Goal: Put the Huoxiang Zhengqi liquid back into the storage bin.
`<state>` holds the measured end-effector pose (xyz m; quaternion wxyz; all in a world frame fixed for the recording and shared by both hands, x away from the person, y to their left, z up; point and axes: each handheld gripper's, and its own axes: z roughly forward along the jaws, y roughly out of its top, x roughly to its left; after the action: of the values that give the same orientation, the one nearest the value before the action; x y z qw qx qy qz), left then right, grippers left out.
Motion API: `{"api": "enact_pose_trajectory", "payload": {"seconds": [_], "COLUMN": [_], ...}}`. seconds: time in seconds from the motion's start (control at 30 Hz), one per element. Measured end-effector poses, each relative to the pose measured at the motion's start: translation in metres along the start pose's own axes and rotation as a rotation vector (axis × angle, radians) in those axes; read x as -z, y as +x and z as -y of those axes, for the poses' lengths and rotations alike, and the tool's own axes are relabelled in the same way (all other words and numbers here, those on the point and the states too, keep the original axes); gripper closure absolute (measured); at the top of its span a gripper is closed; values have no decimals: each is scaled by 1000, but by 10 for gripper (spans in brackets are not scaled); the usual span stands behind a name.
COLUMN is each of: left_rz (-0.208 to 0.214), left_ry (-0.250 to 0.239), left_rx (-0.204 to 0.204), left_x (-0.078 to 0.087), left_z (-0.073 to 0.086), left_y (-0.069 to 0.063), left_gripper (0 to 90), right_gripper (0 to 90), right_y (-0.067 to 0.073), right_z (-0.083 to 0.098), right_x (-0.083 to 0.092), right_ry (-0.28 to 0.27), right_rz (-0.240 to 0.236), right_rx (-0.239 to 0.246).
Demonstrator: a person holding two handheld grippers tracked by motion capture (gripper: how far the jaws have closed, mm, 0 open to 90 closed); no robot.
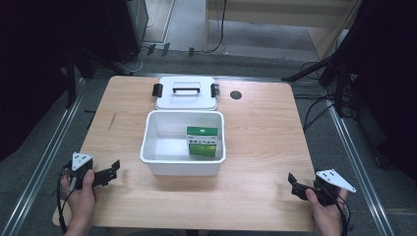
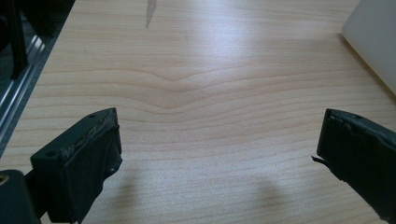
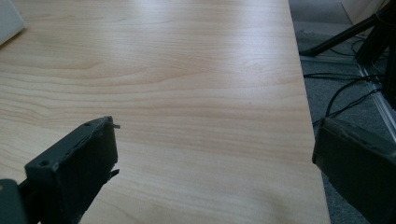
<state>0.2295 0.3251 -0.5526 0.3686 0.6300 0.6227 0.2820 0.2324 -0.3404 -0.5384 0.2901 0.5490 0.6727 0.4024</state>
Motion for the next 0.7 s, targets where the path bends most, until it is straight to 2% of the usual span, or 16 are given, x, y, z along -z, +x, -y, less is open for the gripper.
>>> {"api": "enact_pose_trajectory", "payload": {"seconds": [0.1, 0.17, 0.23, 0.27, 0.33, 0.47, 0.7], "left_rz": [0, 1, 1, 0, 0, 0, 3], "left_ry": [2, 6, 7, 7, 11, 12, 13], "left_rx": [-2, -1, 1, 2, 1, -2, -4], "left_x": [0, 0, 0, 0, -1, -1, -2], "left_z": [0, 0, 0, 0, -1, -1, -1], "left_y": [0, 0, 0, 0, 0, 0, 0], "left_gripper": [6, 6, 5, 6, 6, 6, 6], "right_gripper": [0, 0, 0, 0, 0, 0, 0], "right_y": [-5, -9, -10, -10, -7, -3, -4], "right_z": [8, 10, 12, 12, 12, 12, 11], "right_x": [3, 6, 7, 7, 7, 5, 3], "right_ry": [-9, -39, -47, -47, -53, -31, -6], "right_rz": [20, 22, 22, 26, 42, 38, 26], "right_rx": [-31, -81, -103, -106, -83, -58, -71]}}
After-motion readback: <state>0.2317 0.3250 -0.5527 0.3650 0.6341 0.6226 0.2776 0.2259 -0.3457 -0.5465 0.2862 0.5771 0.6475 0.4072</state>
